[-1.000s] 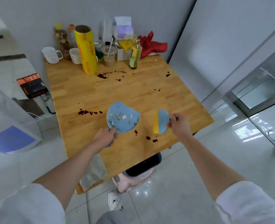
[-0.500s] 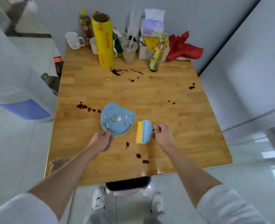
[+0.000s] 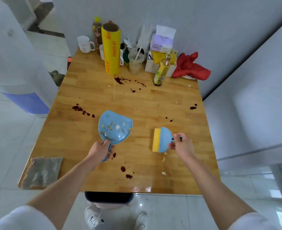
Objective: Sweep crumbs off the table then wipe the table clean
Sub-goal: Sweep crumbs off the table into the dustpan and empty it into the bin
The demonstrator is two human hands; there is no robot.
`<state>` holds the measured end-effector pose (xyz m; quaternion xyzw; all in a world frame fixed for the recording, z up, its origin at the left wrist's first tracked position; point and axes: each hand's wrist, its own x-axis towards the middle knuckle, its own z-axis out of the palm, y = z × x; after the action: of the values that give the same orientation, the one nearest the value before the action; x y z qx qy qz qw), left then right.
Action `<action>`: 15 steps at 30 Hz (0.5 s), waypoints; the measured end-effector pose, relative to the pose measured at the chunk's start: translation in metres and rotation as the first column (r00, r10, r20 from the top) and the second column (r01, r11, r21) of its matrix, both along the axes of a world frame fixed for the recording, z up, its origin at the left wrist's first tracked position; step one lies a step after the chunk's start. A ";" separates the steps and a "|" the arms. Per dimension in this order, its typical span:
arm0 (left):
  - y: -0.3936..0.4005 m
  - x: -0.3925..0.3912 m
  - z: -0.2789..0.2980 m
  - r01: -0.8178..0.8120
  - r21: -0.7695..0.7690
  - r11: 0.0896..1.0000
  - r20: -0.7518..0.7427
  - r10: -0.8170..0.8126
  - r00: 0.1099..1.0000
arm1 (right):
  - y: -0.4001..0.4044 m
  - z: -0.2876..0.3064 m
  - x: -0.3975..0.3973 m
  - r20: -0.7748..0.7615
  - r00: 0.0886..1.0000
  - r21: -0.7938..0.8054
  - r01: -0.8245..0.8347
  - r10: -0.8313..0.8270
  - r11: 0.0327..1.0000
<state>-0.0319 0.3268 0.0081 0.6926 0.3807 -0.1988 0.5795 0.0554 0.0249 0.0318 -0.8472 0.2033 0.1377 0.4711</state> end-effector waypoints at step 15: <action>0.056 0.047 -0.015 0.051 0.001 0.999 0.080 -0.051 0.995 | 0.151 -0.020 0.120 0.071 0.997 0.091 -0.020 0.014 0.996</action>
<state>0.0147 0.3825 -0.0073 0.7093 0.3393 -0.1855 0.5893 0.1753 0.1762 0.0116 -0.8308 0.1729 0.1212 0.5150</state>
